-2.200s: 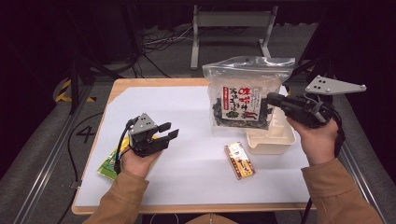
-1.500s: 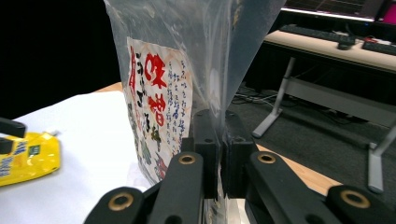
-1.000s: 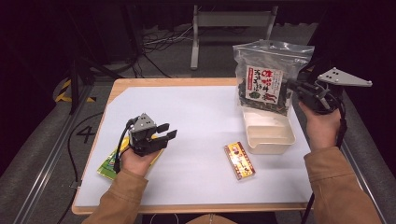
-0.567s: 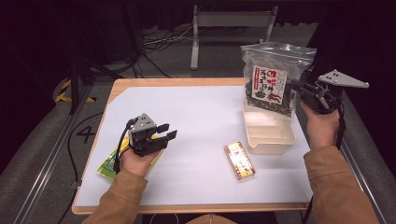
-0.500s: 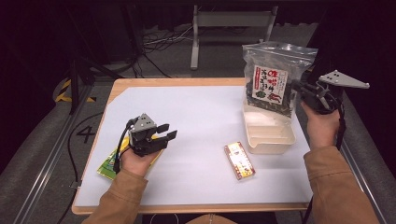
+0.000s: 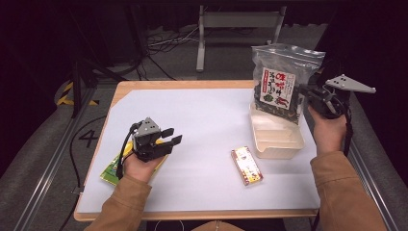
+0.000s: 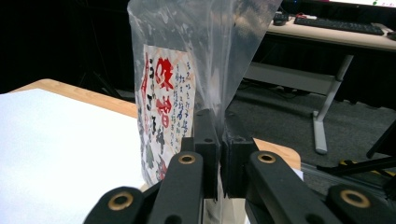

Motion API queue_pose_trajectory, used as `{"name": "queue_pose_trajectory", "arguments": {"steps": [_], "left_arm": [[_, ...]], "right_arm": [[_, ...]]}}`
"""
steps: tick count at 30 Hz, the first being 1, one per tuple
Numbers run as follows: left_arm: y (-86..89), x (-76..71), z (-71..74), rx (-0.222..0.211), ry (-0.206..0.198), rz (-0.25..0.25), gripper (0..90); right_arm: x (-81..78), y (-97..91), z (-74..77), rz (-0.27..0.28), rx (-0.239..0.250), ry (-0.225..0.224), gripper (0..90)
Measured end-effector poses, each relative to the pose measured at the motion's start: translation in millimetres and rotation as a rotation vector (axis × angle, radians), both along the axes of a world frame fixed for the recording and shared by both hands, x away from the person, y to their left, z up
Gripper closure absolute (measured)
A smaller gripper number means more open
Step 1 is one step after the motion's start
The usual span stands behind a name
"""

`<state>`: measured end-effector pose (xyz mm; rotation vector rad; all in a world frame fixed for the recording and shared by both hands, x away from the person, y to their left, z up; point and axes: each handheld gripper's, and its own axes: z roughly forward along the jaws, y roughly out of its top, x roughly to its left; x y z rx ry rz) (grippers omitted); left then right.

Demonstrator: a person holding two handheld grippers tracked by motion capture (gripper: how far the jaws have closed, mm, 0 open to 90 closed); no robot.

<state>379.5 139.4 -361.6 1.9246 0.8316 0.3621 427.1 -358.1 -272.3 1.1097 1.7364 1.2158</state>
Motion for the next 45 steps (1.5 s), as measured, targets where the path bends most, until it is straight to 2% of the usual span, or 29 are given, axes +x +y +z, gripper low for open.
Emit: {"name": "queue_pose_trajectory", "arguments": {"steps": [3, 7, 25, 29, 35, 39, 45], "left_arm": [[0.0, -0.4, 0.2, 0.004, -0.009, 0.002, 56.4], [0.5, -0.5, -0.1, 0.003, 0.000, 0.002, 56.3], [3.5, -1.3, 0.2, 0.003, 0.006, 0.004, 54.6], [4.3, -1.3, -0.1, -0.001, 0.009, 0.006, 54.7], [4.7, -1.2, -0.5, 0.005, 0.008, 0.007, 54.7], [4.0, -1.7, -0.5, 0.009, 0.012, 0.007, 54.7], [4.6, -1.7, -0.9, 0.005, 0.012, 0.008, 54.7]], "right_arm": [[2.0, 1.5, -6.1, 0.010, -0.005, 0.012, 86.9], [3.8, 1.1, -13.1, 0.020, 0.004, 0.016, 86.6], [8.7, 6.3, -21.7, 0.080, -0.028, 0.038, 84.6], [8.4, 6.6, -22.1, 0.072, -0.026, 0.044, 84.8], [6.9, 2.2, -23.0, 0.056, -0.006, 0.057, 85.3], [8.3, 1.4, -26.4, 0.052, 0.026, 0.072, 85.3], [7.8, -2.7, -32.5, 0.032, 0.049, 0.073, 85.8]]}}
